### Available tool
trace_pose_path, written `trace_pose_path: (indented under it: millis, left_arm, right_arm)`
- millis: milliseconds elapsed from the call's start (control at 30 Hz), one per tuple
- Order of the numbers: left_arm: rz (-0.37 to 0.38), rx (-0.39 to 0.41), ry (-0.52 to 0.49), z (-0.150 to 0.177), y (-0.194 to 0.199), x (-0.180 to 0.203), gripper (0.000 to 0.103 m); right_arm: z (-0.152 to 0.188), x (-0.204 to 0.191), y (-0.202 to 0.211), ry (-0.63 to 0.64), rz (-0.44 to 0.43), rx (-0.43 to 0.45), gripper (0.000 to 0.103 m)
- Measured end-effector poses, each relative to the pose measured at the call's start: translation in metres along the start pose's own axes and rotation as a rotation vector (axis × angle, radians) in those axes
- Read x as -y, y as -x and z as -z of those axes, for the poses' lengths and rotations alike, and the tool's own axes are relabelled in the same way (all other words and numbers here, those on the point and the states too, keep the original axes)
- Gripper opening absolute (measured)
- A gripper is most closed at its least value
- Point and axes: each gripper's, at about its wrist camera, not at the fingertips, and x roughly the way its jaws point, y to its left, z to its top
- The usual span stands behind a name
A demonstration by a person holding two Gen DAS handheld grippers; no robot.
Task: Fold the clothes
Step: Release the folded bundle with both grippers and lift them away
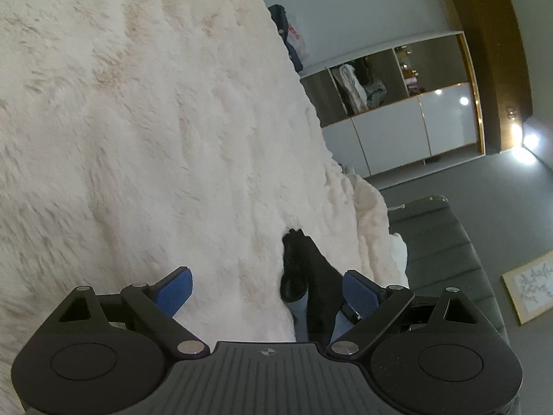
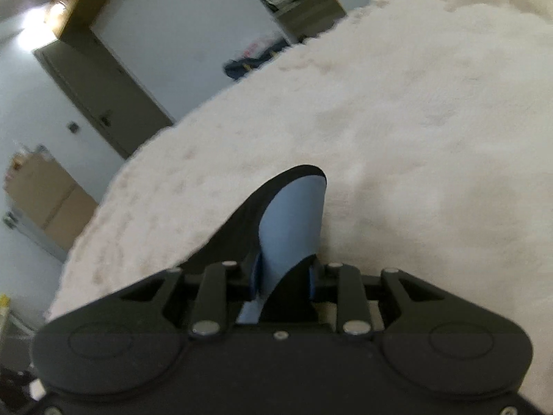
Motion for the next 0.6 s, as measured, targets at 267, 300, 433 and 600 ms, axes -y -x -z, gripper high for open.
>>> trace_pose_path:
  millis: [267, 300, 433, 600]
  left_arm:
    - [-0.057, -0.006, -0.314, 0.045, 0.003, 0.05, 0.099]
    - [-0.071, -0.009, -0.359, 0.056, 0.006, 0.059, 0.103]
    - [-0.093, -0.005, -0.479, 0.098, 0.03, 0.098, 0.103]
    - [-0.175, 0.108, -0.572, 0.147, 0.065, 0.157, 0.103]
  right_arm:
    - [0.017, 0.005, 0.139, -0.027, 0.118, 0.163, 0.087]
    - [0.026, 0.0, 0.166, -0.006, 0.12, 0.151, 0.09]
    - [0.066, -0.024, 0.244, 0.139, 0.176, 0.137, 0.103]
    - [0.099, -0.056, 0.303, 0.207, 0.203, 0.171, 0.103]
